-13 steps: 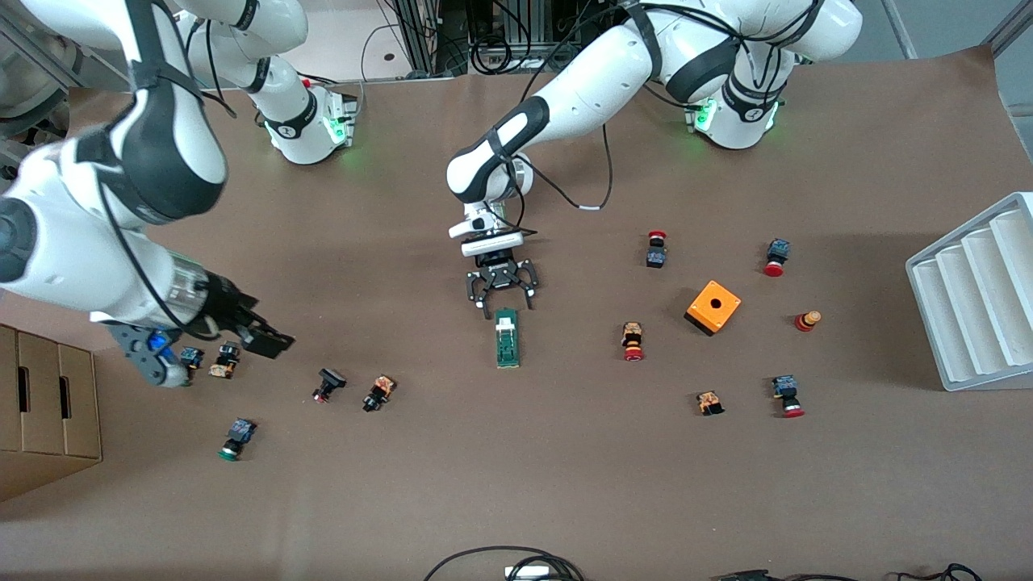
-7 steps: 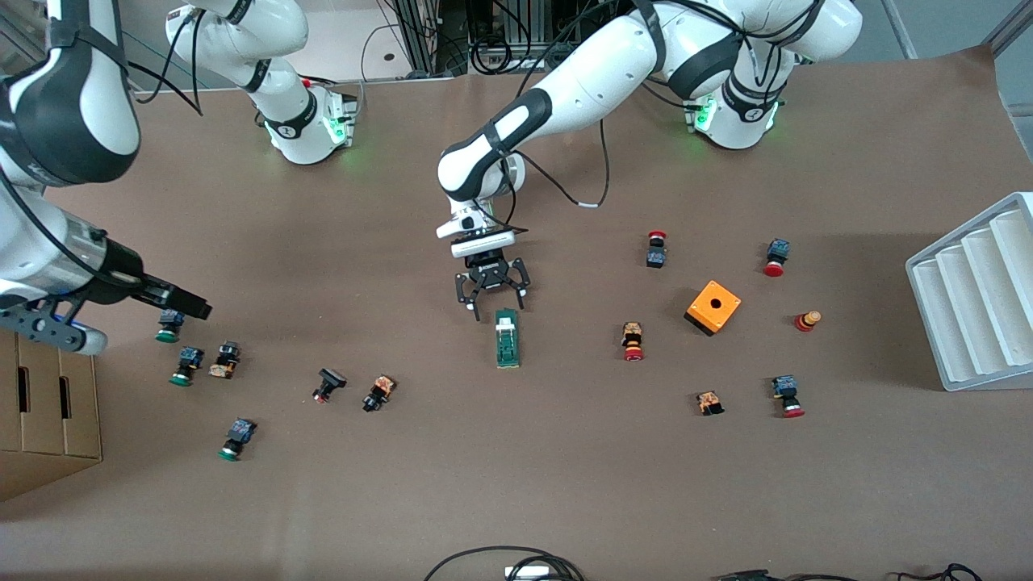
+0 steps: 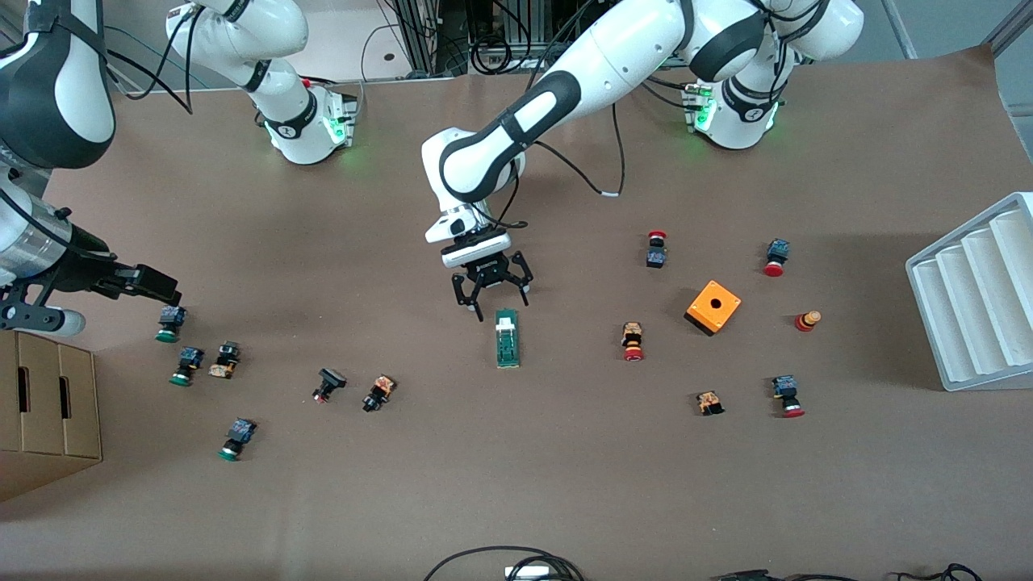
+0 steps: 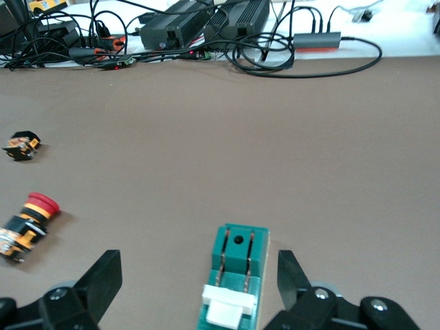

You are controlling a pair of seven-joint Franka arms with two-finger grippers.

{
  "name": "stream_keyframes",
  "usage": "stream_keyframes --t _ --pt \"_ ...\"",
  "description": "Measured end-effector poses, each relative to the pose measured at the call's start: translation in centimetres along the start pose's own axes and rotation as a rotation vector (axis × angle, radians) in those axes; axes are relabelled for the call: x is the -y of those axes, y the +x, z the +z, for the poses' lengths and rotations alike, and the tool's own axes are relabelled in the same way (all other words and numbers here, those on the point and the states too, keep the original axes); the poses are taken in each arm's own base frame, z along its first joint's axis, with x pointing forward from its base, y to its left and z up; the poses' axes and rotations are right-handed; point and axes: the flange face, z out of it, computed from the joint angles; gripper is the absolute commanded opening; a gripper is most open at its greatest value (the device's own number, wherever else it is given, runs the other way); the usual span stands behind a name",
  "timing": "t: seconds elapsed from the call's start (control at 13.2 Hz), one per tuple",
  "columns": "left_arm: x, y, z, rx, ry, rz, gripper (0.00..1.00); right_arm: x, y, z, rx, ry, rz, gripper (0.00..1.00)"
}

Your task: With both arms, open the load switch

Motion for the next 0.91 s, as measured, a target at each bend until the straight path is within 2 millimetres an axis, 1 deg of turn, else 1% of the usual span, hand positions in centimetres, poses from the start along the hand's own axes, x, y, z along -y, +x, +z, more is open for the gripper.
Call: stream_keyframes --t 0.15,0.53,0.68,0.91 --pt "0.6 2.8 -0.7 0.063 0.005 0.046 1.0 -0.5 0.0 0.0 -0.001 0.0 -0.007 1.0" --pt "2.8 10.0 -2.0 0.211 0.002 0.147 1.0 -0.7 0.0 -0.2 -0.007 -0.013 -0.038 1.0" --pt "3.9 12.8 -2.3 0.265 -0.009 0.181 1.0 -0.9 0.1 -0.2 -0.009 -0.015 -0.044 1.0" --pt "6.1 17.5 -2.6 0.345 -0.042 0.242 1.0 -1.2 0.1 -0.3 -0.011 -0.015 -0.041 1.0"
